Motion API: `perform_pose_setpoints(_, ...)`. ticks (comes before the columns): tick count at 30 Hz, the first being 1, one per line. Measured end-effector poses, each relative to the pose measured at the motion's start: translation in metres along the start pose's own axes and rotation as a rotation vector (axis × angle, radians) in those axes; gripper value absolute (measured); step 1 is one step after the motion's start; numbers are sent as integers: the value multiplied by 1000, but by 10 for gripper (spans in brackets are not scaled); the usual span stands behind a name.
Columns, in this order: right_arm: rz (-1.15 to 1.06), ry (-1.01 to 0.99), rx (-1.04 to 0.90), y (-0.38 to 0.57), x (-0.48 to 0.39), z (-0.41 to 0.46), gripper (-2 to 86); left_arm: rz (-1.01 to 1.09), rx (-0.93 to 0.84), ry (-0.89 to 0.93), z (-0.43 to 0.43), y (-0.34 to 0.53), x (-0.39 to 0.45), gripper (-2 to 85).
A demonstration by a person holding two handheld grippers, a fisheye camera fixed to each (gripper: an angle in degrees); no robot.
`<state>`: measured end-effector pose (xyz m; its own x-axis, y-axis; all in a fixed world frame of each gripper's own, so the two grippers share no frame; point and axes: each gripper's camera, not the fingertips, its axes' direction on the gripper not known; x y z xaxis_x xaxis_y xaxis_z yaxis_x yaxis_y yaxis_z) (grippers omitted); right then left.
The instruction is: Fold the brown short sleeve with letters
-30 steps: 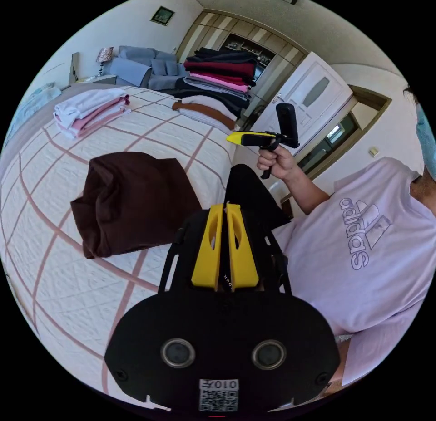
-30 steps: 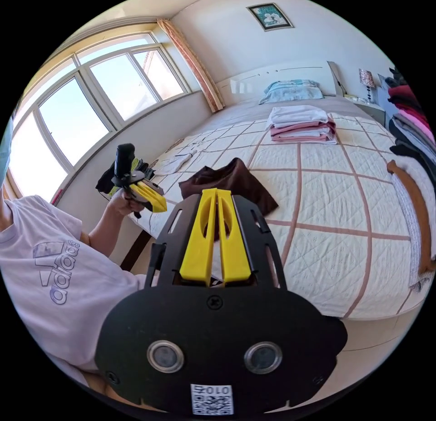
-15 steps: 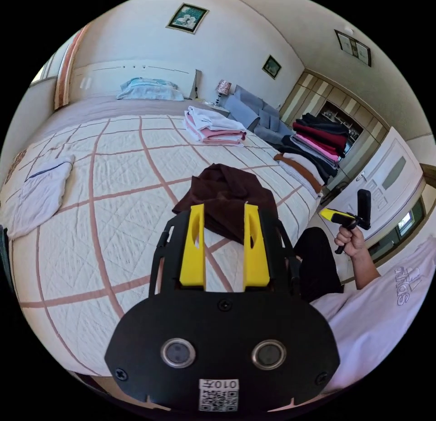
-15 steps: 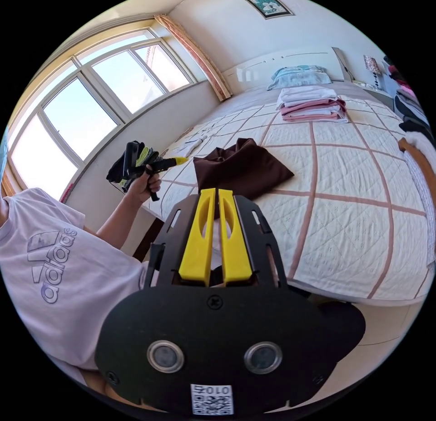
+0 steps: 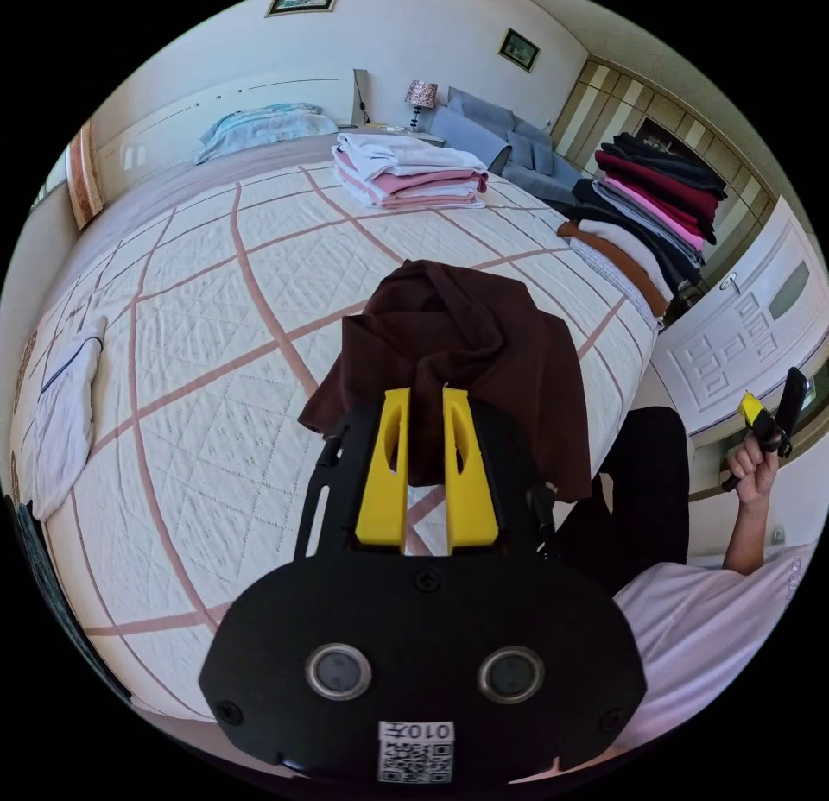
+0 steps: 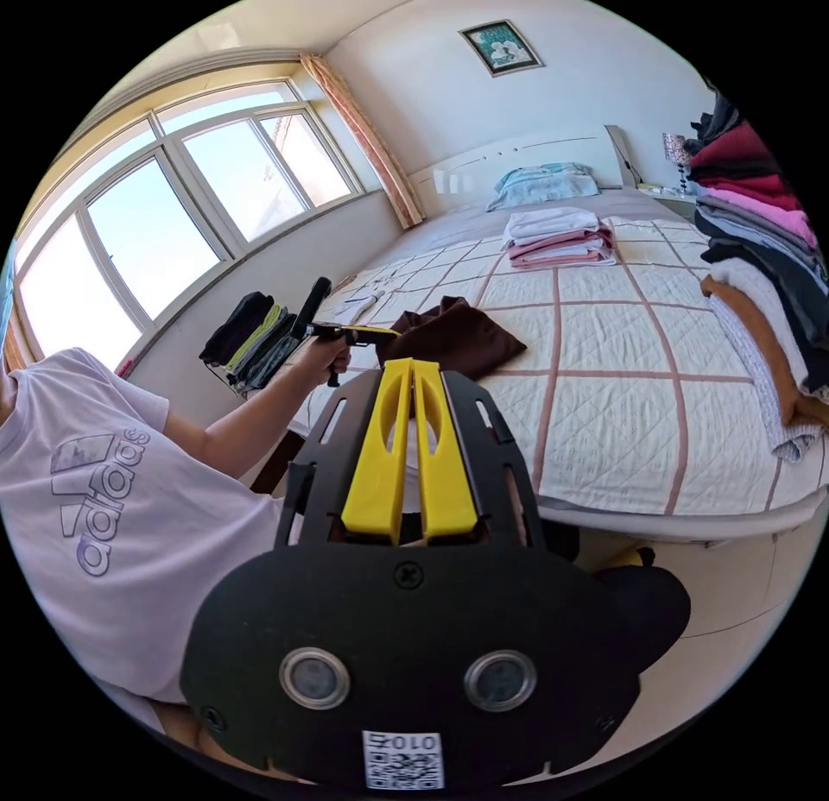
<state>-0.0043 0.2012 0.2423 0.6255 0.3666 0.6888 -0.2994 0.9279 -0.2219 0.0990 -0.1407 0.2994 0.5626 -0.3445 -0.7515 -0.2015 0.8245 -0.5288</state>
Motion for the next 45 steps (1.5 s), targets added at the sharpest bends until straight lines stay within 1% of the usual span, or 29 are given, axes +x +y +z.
perform_pose_setpoints(4, 18, -24, 56, 11, 0, -25, 26, -28, 68, 44, -14, 12, -1, 21)
perform_pose_setpoints(8, -18, 3, 77, 10, -5, -39, 26, -48, 126, 66, -30, 21, -1, 13)
perform_pose_setpoints(17, -96, -25, 12, -16, -10, -20, 23, -102, 199, 120, -47, 43, -15, 26)
perform_pose_setpoints(22, -81, -35, -62, -22, 2, 4, 24, -254, 464, 59, -80, 87, -35, 62)
perform_pose_setpoints(24, -77, -38, -68, -27, 9, 11, 24, -289, 495, 57, -90, 102, -41, 73)
perform_pose_setpoints(26, -84, -71, -62, -38, 18, 22, 24, -312, 484, 76, -92, 115, -46, 81)
perform_pose_setpoints(31, -127, -189, -89, -67, 32, 57, 26, -373, 334, 174, -61, 139, -51, 91)
perform_pose_setpoints(33, -146, -217, -112, -76, 35, 71, 26, -400, 303, 208, -48, 143, -51, 92)
perform_pose_setpoints(36, -187, -242, -143, -89, 37, 84, 26, -412, 303, 235, -35, 140, -48, 88)
perform_pose_setpoints(39, -200, -212, -151, -92, 42, 82, 27, -404, 282, 214, -26, 129, -42, 76)
perform_pose_setpoints(45, -102, -203, -139, -84, 74, 72, 26, -381, 320, 181, -29, 126, -21, 45)
